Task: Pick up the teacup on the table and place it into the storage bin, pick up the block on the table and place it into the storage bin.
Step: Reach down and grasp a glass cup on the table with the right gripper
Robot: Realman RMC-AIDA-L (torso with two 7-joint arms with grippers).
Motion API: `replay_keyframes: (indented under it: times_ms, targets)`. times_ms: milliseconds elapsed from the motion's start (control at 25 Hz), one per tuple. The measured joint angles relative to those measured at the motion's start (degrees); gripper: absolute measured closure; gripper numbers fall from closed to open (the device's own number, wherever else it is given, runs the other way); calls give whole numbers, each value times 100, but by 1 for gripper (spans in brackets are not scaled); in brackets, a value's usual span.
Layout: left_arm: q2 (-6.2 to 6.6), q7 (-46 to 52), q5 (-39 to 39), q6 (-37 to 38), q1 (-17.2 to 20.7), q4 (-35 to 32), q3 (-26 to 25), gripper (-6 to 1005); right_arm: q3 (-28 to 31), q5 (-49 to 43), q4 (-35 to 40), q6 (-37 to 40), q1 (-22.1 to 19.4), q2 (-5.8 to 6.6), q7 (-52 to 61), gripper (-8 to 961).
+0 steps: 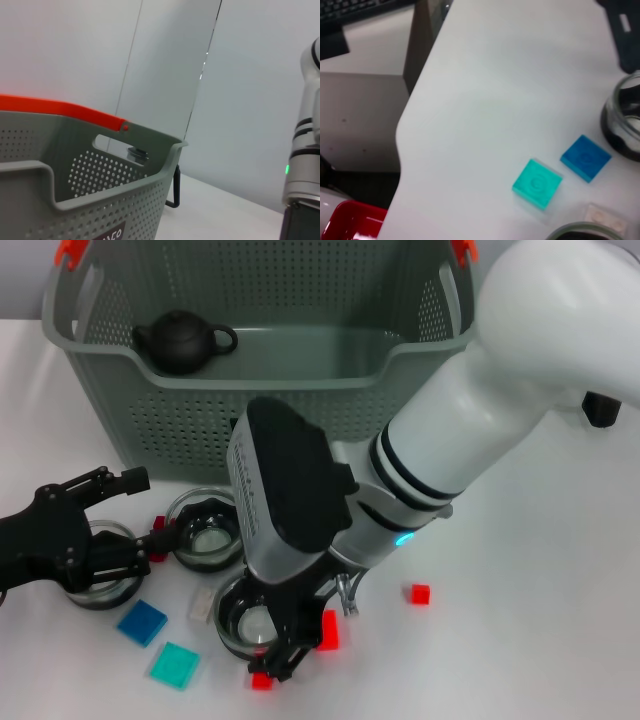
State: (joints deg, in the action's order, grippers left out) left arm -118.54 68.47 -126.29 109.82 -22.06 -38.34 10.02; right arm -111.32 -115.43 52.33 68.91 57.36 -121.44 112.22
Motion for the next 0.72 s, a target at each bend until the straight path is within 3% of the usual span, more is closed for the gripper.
replay_keyframes:
  times_ms: [720]
  targets:
    - [-6,-12,-1,-206,8,65,-9,79,-821,204,-268,-979,-26,-30,14,86]
